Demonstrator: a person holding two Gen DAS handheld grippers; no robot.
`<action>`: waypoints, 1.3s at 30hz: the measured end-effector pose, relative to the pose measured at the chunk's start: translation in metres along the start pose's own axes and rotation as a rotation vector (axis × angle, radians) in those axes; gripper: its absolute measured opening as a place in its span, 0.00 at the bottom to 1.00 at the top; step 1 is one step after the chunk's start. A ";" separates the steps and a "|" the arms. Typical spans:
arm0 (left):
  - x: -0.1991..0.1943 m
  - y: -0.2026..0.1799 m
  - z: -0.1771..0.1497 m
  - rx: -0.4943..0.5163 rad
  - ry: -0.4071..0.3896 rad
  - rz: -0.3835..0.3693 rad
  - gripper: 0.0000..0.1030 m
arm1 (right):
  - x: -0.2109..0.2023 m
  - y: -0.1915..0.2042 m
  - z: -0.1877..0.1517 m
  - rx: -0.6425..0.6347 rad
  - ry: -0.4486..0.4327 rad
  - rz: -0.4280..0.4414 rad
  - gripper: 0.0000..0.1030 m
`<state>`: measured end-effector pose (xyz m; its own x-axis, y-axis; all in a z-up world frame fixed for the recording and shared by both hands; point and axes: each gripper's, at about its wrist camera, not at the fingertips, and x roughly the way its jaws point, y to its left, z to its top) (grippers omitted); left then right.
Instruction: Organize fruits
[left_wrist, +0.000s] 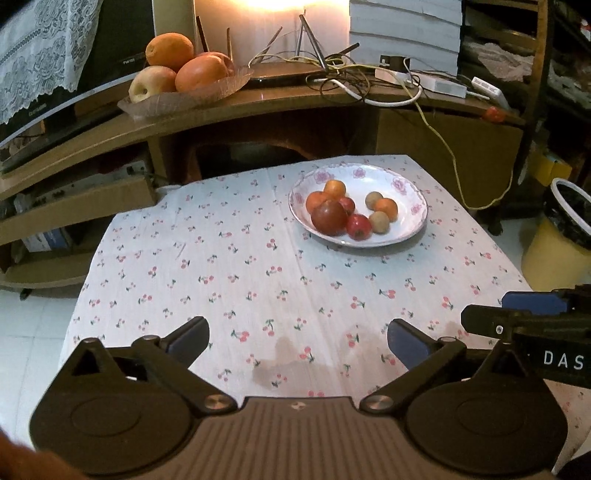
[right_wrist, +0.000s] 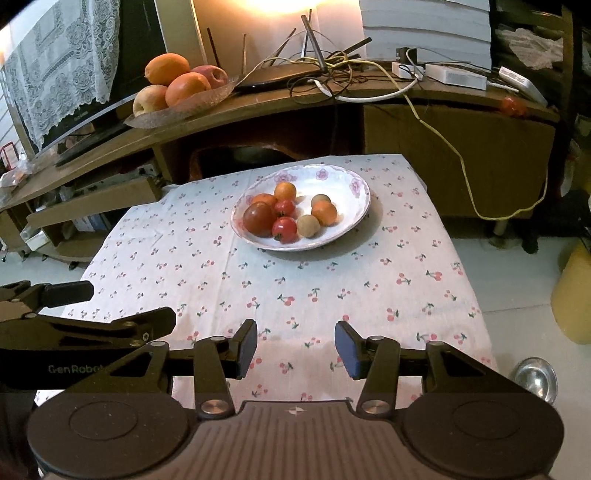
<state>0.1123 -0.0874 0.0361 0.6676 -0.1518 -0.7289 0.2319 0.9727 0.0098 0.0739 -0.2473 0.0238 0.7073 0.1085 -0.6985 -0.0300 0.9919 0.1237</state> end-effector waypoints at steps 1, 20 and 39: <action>-0.001 0.000 -0.002 -0.001 0.001 0.000 1.00 | -0.001 0.000 -0.001 0.001 -0.001 0.000 0.47; -0.022 0.000 -0.027 -0.006 0.009 0.011 1.00 | -0.019 0.012 -0.026 -0.012 0.005 0.001 0.48; -0.026 0.004 -0.040 -0.026 0.023 0.015 1.00 | -0.024 0.019 -0.035 -0.017 0.019 0.009 0.48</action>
<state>0.0677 -0.0721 0.0283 0.6544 -0.1336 -0.7442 0.2036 0.9790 0.0033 0.0317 -0.2282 0.0178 0.6937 0.1187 -0.7104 -0.0482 0.9918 0.1186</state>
